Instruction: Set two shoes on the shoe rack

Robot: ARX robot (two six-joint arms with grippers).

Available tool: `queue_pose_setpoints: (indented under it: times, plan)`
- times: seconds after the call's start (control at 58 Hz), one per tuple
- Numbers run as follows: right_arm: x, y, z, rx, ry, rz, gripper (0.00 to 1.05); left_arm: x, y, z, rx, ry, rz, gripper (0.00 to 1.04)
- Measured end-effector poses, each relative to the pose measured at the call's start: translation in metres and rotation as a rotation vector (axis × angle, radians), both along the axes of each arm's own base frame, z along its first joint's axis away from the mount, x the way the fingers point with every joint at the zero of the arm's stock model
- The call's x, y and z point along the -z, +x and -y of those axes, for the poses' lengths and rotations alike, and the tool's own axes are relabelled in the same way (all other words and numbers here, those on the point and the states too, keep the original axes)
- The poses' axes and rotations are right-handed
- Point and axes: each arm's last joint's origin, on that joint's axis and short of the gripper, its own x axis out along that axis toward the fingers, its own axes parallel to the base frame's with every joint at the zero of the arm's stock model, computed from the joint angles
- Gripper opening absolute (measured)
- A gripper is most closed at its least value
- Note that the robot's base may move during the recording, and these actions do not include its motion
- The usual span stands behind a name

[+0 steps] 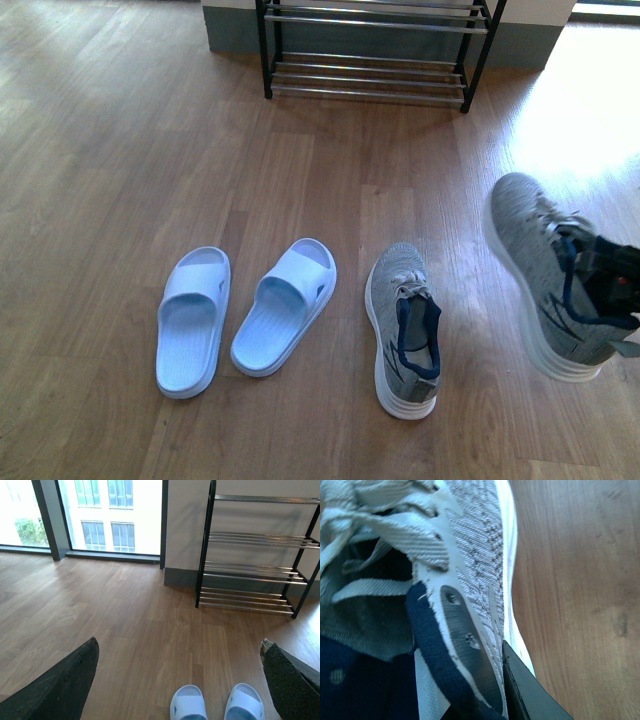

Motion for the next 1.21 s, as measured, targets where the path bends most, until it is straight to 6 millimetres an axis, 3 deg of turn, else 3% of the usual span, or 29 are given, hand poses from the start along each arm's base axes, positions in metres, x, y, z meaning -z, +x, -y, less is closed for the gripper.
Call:
queue_pose_setpoints:
  times: [0.138, 0.327, 0.5, 0.62, 1.206]
  plan:
    - [-0.038, -0.024, 0.006, 0.011, -0.005, 0.056, 0.01, 0.0, 0.0, 0.0, 0.0, 0.0, 0.0, 0.95]
    - [-0.11, -0.065, 0.005, -0.008, -0.038, 0.186, 0.01, 0.0, 0.0, 0.0, 0.0, 0.0, 0.0, 0.95]
    - [-0.142, -0.088, 0.003, 0.004, -0.078, 0.259, 0.01, 0.0, 0.0, 0.0, 0.0, 0.0, 0.0, 0.95]
    - [-0.146, -0.096, 0.003, 0.018, -0.088, 0.271, 0.01, 0.0, 0.0, 0.0, 0.0, 0.0, 0.0, 0.95]
    - [-0.145, -0.097, 0.002, 0.019, -0.087, 0.268, 0.01, 0.0, 0.0, 0.0, 0.0, 0.0, 0.0, 0.95]
